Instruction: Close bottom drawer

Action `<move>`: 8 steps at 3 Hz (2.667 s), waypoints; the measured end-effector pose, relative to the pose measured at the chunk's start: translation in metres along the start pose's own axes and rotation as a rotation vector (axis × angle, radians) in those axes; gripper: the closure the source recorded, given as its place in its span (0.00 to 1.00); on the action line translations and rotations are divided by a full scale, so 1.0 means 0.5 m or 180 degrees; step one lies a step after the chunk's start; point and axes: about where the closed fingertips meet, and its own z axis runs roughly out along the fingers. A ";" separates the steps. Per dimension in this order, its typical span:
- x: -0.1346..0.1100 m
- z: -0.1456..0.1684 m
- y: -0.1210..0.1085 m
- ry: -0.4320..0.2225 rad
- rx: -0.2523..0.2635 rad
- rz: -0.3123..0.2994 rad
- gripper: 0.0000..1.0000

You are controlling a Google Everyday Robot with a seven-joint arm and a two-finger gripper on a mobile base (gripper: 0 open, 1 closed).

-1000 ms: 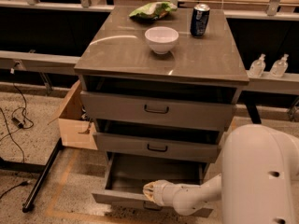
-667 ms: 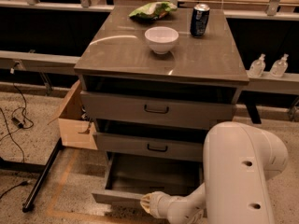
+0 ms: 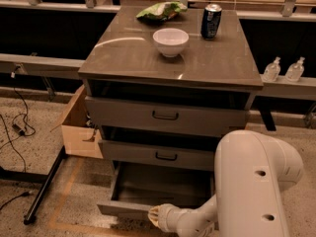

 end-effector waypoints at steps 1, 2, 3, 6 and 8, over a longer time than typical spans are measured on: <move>0.008 0.032 0.023 -0.0063 -0.0011 0.0047 1.00; 0.001 0.080 0.044 -0.0192 0.0012 0.0098 1.00; -0.008 0.128 0.060 -0.0273 0.0014 0.0064 1.00; 0.014 0.214 0.066 -0.0056 0.0322 -0.0136 1.00; 0.021 0.249 0.020 0.0105 0.0735 -0.0228 1.00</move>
Offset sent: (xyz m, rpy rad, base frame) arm -0.0035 0.0462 -0.0624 0.1244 0.0021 -0.0001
